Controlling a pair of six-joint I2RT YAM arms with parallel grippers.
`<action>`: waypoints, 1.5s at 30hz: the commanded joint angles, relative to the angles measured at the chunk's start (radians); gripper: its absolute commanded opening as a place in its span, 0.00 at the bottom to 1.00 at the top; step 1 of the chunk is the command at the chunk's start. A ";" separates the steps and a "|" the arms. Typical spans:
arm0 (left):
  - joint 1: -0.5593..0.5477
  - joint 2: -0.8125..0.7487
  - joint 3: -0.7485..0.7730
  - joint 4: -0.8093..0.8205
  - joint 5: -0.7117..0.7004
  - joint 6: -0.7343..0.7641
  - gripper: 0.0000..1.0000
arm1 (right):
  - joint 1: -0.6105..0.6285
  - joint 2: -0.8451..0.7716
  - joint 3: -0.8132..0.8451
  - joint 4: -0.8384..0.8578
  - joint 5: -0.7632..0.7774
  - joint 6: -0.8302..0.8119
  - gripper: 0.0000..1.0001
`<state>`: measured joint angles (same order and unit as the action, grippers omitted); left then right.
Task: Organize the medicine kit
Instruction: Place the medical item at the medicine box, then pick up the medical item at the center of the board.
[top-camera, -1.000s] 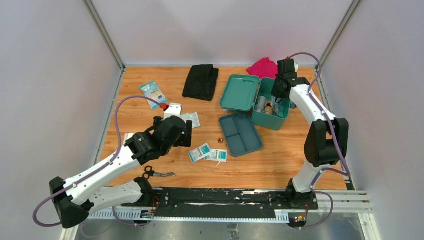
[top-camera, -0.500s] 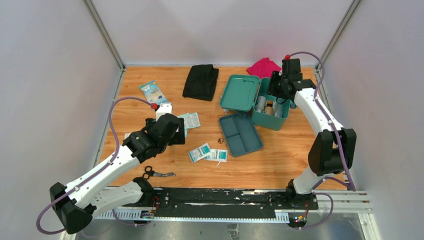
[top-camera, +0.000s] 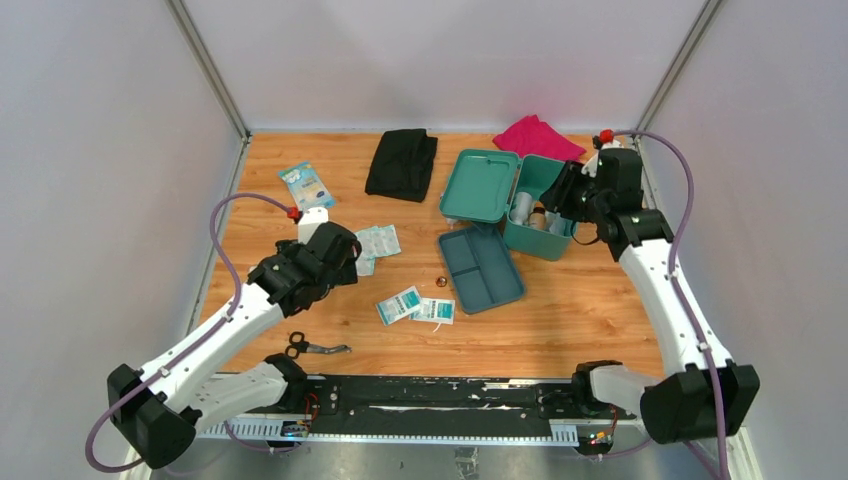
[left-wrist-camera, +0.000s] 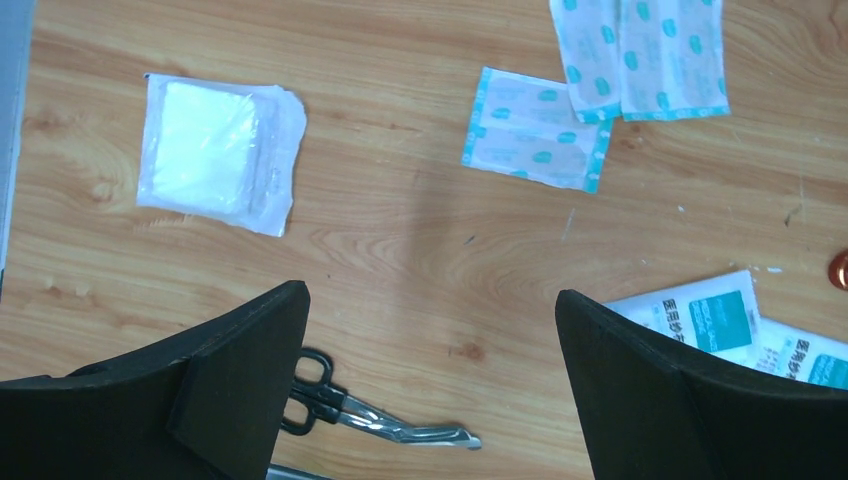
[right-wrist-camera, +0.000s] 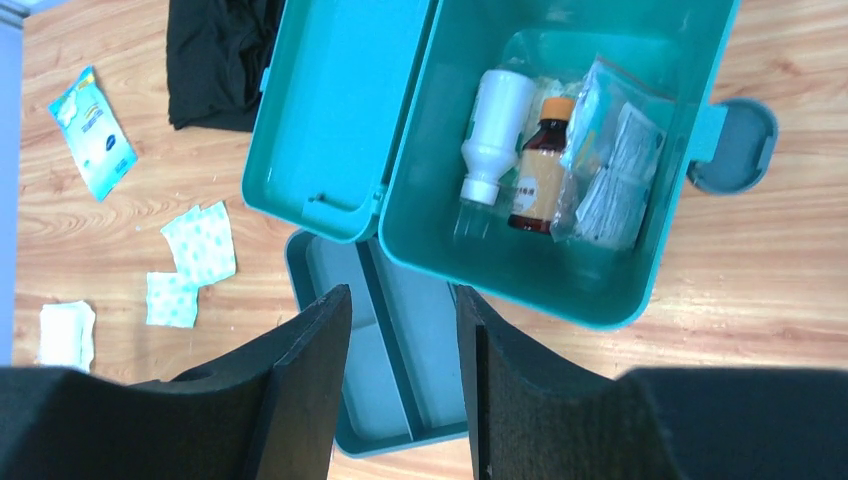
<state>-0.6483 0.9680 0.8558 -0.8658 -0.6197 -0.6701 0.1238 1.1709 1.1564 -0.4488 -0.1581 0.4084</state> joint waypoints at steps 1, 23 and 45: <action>0.053 0.022 -0.001 -0.017 -0.053 -0.036 1.00 | -0.012 -0.079 -0.075 -0.015 -0.050 0.015 0.48; 0.789 0.355 -0.039 0.303 0.204 0.000 1.00 | -0.008 -0.170 -0.165 -0.088 -0.209 0.013 0.45; 1.020 0.559 -0.102 0.545 0.578 0.094 0.93 | 0.000 -0.180 -0.211 -0.088 -0.250 0.030 0.43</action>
<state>0.3649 1.4807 0.7719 -0.3737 -0.1738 -0.5995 0.1234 0.9977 0.9615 -0.5167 -0.3855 0.4274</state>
